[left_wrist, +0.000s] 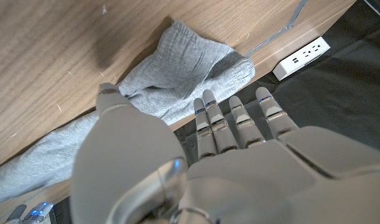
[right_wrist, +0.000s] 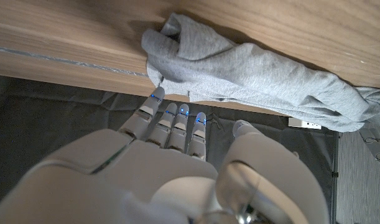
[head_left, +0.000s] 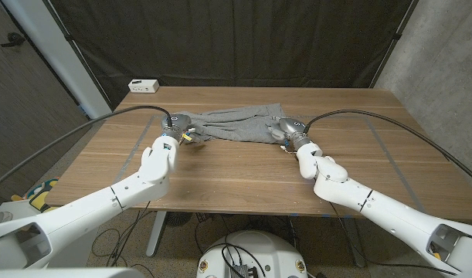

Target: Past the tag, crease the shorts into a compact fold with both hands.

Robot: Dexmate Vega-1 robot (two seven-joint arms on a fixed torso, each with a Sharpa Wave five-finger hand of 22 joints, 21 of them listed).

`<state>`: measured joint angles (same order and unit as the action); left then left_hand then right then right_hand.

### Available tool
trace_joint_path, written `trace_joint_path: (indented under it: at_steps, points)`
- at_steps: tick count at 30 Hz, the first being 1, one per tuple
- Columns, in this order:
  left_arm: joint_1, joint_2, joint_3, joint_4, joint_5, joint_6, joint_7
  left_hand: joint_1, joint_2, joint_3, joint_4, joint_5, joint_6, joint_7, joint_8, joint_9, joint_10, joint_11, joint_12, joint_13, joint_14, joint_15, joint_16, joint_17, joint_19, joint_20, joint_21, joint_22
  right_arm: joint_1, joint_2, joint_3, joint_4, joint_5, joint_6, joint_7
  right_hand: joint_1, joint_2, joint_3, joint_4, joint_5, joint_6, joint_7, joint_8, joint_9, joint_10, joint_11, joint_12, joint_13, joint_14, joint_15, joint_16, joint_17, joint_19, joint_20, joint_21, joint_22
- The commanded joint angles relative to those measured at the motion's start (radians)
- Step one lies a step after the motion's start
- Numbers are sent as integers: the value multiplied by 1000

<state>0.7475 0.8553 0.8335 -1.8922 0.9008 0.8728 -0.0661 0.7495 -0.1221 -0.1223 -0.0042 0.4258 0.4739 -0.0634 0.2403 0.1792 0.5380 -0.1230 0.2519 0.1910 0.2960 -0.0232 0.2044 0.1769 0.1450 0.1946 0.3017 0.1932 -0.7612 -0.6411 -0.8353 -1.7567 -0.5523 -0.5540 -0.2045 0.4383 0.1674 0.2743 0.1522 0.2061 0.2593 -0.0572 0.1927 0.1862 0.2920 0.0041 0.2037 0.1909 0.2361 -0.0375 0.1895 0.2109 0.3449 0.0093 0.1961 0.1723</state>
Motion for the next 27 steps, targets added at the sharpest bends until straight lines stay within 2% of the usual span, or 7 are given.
trace_joint_path:
  at_steps: [1,4,12,14,18,26,27]
  points:
    - [-39,-36,54,58,119,-3,-81,17,1,-5,-10,9,16,5,3,4,8,7,-1,2,0,5,-4,1,4,-1,-4,1,-14,-6,5,0,27,5,-1,1,-3,4,-6,6,14,2,7,0,17,1,7,0,12,-26,7,-2,9,-1,5,1]
    - [-41,-42,61,71,148,-12,-82,31,4,-8,-15,12,48,-7,9,5,20,2,-1,3,3,1,-4,1,8,-6,-5,2,-9,-6,-3,5,26,3,7,0,-2,6,-8,6,23,0,9,0,22,1,8,0,16,-27,8,-5,11,-3,5,1]
    - [-56,-69,89,117,275,2,-143,72,29,-3,-26,18,90,-10,10,6,59,-24,3,3,24,-22,2,0,30,-21,-2,3,-4,0,-18,23,24,3,8,1,2,11,-11,7,35,0,12,0,32,1,9,0,20,-28,8,-10,14,-4,6,1]
    - [-54,-74,84,125,288,-1,-148,84,37,0,-29,19,91,-9,7,6,67,-28,4,4,29,-26,3,0,36,-23,-1,3,-8,-5,-16,31,33,36,-5,1,2,13,-11,7,37,1,12,0,33,2,9,0,22,-28,8,-11,15,-3,6,1]
    - [-50,-88,73,139,306,-6,-154,107,50,5,-35,22,99,-10,3,6,78,-32,3,4,35,-32,3,0,45,-27,1,3,0,3,-30,39,18,20,8,16,9,35,-28,9,73,-4,20,-1,72,-13,16,0,58,-44,14,-24,34,-2,10,1]
    - [-53,-112,53,172,307,-34,-153,128,74,9,-37,24,124,-2,0,7,105,-37,4,4,53,-44,5,0,54,-39,2,5,9,12,-40,64,21,28,15,29,13,55,-38,10,103,-2,24,-1,97,-14,19,0,81,-49,16,-29,44,-3,11,1]
    - [-55,-113,54,177,308,-39,-154,134,89,13,-35,25,138,1,2,7,113,-37,4,4,57,-49,6,0,57,-44,2,5,10,13,-42,66,18,27,13,30,14,56,-39,10,106,-3,25,-1,98,-15,18,0,81,-49,16,-29,45,-3,11,1]
